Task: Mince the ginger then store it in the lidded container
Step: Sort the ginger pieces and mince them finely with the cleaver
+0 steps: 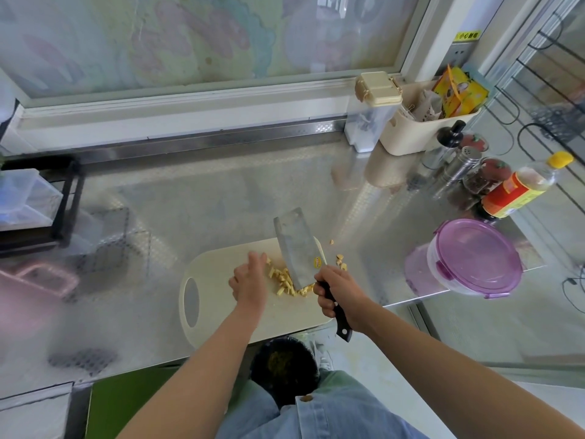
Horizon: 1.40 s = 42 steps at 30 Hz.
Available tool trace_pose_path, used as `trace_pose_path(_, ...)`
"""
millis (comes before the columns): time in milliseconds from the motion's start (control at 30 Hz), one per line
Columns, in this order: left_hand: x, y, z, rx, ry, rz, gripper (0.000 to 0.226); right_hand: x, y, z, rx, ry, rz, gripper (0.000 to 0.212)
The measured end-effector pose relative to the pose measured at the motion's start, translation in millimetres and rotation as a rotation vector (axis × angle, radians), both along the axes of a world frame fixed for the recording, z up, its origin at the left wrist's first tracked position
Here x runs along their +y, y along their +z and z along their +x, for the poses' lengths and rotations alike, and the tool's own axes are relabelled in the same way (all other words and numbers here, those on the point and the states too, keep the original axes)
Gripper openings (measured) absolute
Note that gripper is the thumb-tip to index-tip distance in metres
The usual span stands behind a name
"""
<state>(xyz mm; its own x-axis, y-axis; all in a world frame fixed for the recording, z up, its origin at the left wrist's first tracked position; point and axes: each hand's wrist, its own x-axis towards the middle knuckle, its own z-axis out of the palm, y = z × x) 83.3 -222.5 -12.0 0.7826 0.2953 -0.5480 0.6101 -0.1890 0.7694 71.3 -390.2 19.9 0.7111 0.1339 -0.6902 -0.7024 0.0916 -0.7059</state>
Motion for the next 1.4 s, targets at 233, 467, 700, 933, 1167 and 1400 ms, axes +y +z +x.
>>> trace_pose_path(233,2,14,8,0.056,0.205,-0.747,0.094,2,-5,2,-0.058,0.093,-0.077,0.021)
trace_pose_path(467,5,20,5,0.064,0.254,-0.880,0.096,2,-7,-1,-0.121,0.117,-0.124,0.024)
trace_pose_path(700,5,24,6,0.043,0.280,-0.910,0.095,7,-9,-1,-0.140,0.129,-0.178,0.024)
trace_pose_path(933,12,18,3,-0.003,0.153,-0.498,0.055,23,-4,7,-0.407,0.260,-0.599,0.008)
trace_pose_path(1167,31,32,-11,-0.115,0.023,-0.362,0.018,85,-12,-4,-0.846,0.751,-0.918,0.048)
trace_pose_path(1400,118,-13,-35,-0.023,0.248,-0.034,0.026,130,-28,-11,-0.848,0.854,-0.683,0.051)
